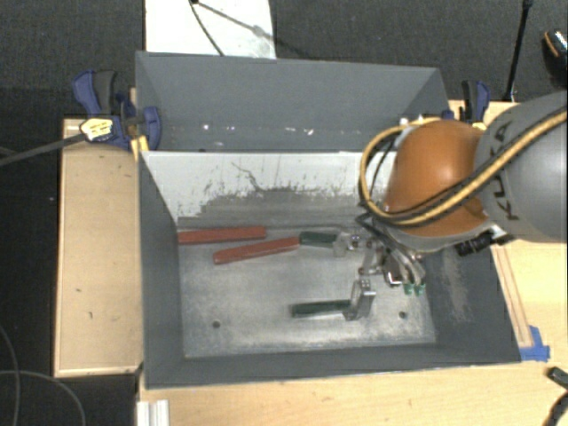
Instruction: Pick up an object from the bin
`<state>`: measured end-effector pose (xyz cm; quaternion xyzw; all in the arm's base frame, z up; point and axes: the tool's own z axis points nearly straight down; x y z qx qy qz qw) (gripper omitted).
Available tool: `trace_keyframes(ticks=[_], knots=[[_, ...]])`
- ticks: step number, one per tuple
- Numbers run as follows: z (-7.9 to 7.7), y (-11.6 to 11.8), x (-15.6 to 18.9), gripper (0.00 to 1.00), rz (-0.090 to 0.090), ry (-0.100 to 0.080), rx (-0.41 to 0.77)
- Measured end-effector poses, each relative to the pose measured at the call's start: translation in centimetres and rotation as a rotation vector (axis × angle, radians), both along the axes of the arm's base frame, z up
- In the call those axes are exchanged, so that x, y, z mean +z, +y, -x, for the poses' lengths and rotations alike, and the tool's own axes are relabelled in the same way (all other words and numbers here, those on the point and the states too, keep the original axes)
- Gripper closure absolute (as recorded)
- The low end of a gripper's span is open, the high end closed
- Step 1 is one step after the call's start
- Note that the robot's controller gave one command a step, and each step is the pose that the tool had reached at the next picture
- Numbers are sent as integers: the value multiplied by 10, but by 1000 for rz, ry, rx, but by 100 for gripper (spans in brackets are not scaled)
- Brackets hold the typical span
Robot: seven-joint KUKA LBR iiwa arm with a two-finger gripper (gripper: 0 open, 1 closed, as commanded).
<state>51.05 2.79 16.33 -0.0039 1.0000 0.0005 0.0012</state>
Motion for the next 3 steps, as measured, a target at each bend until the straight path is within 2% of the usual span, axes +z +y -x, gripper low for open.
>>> trace_keyframes(ticks=[1,2,3], knots=[[6,14,-95,0,0,4,624],[5,13,-93,100,1,1,619],[-4,64,66,100,3,-10,714]])
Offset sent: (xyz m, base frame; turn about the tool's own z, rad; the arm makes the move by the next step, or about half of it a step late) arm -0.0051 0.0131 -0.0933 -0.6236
